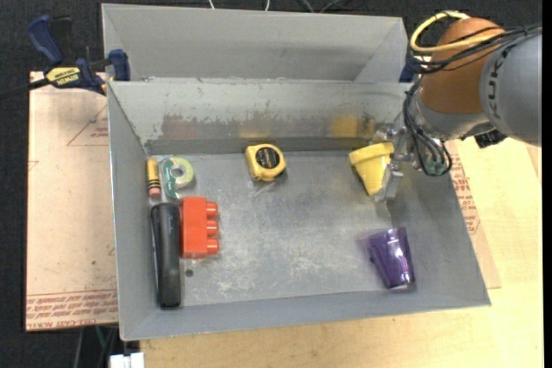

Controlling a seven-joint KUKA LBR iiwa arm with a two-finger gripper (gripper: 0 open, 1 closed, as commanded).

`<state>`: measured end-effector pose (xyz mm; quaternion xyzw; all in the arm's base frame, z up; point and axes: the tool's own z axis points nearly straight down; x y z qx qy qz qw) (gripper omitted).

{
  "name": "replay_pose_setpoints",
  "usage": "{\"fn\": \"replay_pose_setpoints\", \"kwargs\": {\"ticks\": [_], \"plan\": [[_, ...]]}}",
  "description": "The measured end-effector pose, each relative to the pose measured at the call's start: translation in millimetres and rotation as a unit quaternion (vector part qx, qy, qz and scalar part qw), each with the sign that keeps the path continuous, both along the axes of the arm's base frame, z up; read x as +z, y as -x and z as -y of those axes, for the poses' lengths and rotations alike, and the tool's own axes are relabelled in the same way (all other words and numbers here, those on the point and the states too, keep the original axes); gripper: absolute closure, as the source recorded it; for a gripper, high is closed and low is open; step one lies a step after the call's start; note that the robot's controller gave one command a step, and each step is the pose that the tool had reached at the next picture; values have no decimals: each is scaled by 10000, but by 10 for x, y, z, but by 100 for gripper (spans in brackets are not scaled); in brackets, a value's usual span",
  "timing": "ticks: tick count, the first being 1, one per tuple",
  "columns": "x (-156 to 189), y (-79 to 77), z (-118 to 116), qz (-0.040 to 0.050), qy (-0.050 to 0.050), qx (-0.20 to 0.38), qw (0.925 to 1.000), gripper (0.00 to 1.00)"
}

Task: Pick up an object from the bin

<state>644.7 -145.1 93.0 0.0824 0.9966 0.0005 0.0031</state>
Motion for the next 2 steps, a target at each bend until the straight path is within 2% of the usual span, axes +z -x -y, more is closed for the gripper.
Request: {"fn": "replay_pose_setpoints", "kwargs": {"ticks": [1,2], "plan": [[-149,-106,73,75,39,1918,9814,0],[76,12,59,-5,-2,1136,9935,0]]}}
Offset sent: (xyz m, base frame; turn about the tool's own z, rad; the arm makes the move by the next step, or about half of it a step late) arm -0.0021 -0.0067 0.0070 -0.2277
